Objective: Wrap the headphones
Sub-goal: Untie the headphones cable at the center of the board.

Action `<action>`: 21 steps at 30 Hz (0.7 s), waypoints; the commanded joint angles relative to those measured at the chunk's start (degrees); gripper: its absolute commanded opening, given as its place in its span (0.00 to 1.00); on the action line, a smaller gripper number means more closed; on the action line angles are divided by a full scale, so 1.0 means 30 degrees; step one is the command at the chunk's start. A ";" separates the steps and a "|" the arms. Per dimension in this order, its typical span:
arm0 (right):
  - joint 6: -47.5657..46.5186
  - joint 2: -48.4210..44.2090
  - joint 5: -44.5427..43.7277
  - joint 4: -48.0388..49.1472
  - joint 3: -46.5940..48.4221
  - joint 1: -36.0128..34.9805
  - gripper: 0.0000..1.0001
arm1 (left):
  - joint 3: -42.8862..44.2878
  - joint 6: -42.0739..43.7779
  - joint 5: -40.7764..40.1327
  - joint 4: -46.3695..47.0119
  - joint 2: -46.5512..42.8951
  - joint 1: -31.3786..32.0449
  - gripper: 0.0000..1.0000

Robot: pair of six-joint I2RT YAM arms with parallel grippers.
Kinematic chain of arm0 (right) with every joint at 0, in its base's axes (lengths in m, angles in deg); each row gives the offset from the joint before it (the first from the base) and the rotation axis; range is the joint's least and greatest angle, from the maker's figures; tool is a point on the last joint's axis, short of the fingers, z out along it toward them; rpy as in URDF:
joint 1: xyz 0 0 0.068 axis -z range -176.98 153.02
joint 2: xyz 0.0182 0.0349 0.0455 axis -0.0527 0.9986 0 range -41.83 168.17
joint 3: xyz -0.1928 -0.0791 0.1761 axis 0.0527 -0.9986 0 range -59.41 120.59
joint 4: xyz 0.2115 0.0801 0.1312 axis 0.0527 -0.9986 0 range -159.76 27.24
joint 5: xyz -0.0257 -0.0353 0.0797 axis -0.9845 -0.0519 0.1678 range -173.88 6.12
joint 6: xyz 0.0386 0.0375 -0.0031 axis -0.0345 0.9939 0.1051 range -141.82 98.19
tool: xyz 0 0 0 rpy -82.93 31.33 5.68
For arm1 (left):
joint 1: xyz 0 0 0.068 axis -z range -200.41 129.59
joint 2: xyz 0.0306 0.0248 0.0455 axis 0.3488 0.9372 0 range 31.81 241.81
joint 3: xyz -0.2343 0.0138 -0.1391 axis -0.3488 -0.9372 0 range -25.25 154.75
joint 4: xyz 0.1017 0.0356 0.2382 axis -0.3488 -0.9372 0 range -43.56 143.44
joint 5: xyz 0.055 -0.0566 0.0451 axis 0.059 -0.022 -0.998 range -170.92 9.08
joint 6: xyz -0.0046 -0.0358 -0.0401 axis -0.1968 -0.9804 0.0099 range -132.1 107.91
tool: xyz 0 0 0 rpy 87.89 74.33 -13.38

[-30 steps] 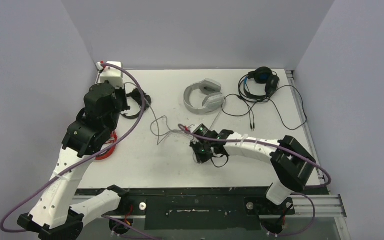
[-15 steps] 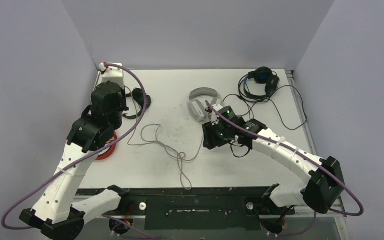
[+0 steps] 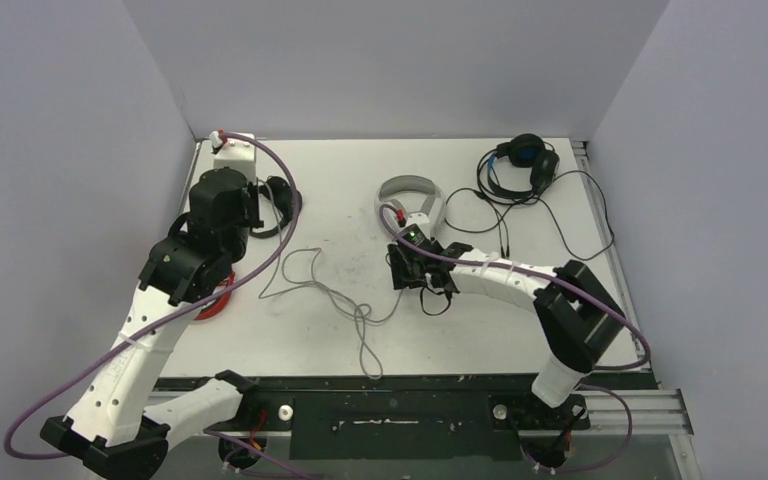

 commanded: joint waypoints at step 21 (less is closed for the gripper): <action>0.0307 0.3608 -0.9771 0.0703 0.1417 0.9211 0.25 | -0.4098 1.7513 -1.7503 2.2443 -0.4523 -0.0081 0.00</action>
